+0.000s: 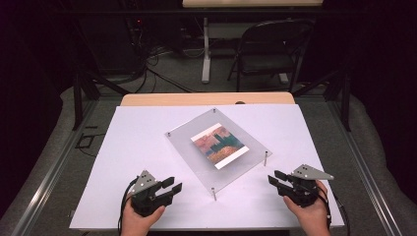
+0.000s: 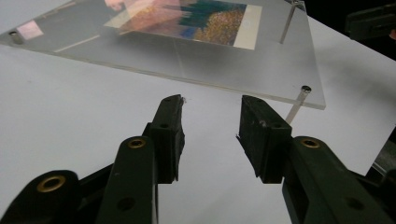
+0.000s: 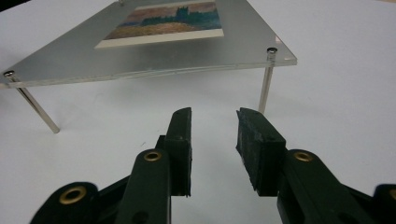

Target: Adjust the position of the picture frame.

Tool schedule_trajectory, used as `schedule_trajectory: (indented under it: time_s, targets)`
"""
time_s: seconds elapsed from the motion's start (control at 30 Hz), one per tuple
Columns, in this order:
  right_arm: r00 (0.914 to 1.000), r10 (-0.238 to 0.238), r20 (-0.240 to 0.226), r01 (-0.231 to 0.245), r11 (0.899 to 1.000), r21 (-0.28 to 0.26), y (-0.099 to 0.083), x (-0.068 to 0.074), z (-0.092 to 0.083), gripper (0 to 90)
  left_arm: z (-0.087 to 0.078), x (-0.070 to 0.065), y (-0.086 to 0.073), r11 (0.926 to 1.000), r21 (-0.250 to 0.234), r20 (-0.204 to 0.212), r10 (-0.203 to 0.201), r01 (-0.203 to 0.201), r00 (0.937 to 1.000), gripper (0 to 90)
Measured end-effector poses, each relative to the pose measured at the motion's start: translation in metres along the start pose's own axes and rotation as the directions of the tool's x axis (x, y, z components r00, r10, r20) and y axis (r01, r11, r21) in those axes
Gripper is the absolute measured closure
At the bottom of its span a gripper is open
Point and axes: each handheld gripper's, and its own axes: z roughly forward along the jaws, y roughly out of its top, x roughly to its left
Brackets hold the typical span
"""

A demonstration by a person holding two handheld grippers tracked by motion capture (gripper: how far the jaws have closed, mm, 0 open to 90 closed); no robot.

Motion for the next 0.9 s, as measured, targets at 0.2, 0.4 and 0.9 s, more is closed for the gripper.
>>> schedule_trajectory:
  time_s: [0.2,0.4,0.9]
  targets:
    - [0.9997,-0.008,0.024,0.008,1.0,0.022,0.004,-0.009,0.004,64.9,0.01,-0.008,0.006,0.9999,0.012,0.038,-0.01,0.01,0.9992,54.7]
    - [0.9995,-0.004,0.031,0.004,1.0,0.022,0.009,-0.017,0.009,69.5,0.018,-0.016,0.011,0.9993,0.035,0.064,0.011,-0.013,0.9979,61.1]
    - [0.9985,-0.017,0.052,0.014,0.998,0.055,0.017,-0.034,0.022,72.4,0.027,-0.037,-0.001,0.9968,0.076,0.104,0.017,-0.025,0.9945,61.1]
